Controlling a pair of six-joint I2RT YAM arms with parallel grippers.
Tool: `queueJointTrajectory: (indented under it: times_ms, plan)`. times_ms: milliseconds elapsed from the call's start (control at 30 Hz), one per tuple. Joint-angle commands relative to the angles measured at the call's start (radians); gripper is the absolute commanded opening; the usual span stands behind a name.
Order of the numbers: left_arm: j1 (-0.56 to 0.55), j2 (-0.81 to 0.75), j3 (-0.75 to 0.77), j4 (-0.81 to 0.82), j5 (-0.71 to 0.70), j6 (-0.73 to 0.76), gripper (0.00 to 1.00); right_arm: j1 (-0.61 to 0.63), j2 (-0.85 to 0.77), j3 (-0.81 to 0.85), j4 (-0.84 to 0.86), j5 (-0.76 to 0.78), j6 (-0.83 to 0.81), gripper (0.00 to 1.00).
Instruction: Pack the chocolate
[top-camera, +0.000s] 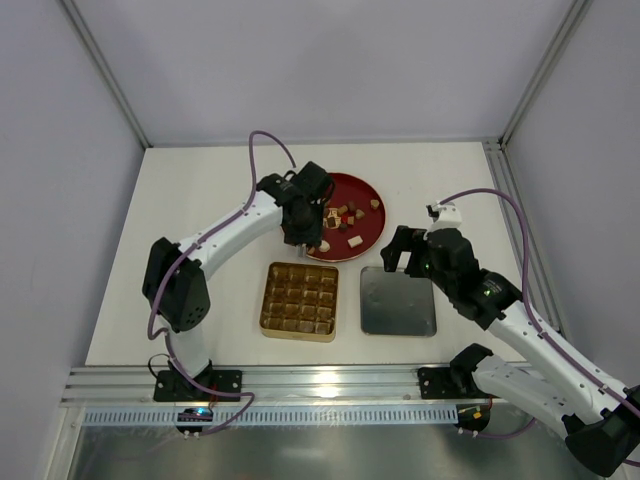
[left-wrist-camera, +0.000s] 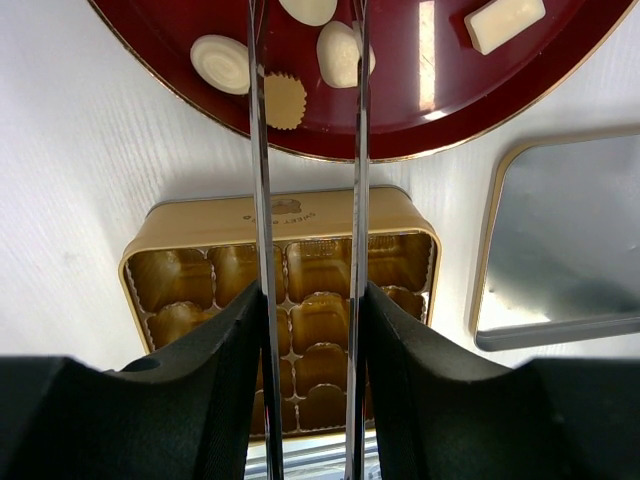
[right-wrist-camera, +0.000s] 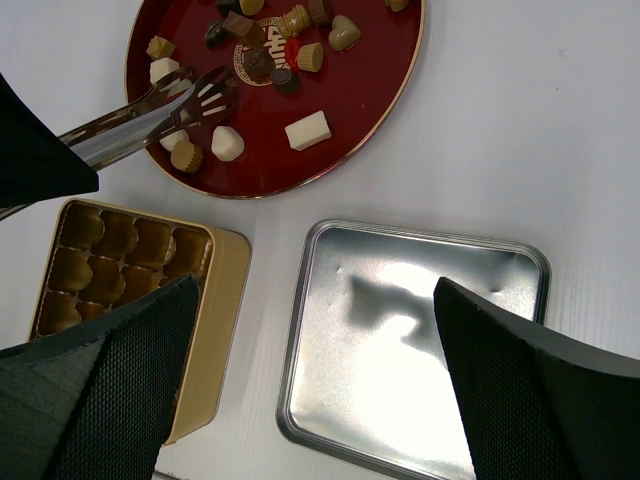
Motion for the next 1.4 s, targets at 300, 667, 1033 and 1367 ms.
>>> queueJointTrajectory:
  times_ms: [300, 667, 1033, 1367]
  plan:
    - [-0.004, 0.038, 0.092, -0.058, 0.01, 0.007, 0.36, 0.001, -0.009, 0.006, 0.017, 0.013, 0.014, 1.0]
    - [-0.004, 0.06, 0.138, -0.084, -0.005, 0.024, 0.33, 0.001, -0.009, 0.004, 0.018, 0.015, 0.014, 1.0]
    - [0.007, 0.049, 0.194, -0.114, -0.028, 0.047, 0.32, 0.001, -0.001, 0.003, 0.022, 0.015, 0.015, 1.0]
    - [0.009, 0.0, 0.202, -0.144, -0.028, 0.046, 0.32, 0.001, 0.011, 0.006, 0.029, 0.01, 0.015, 1.0]
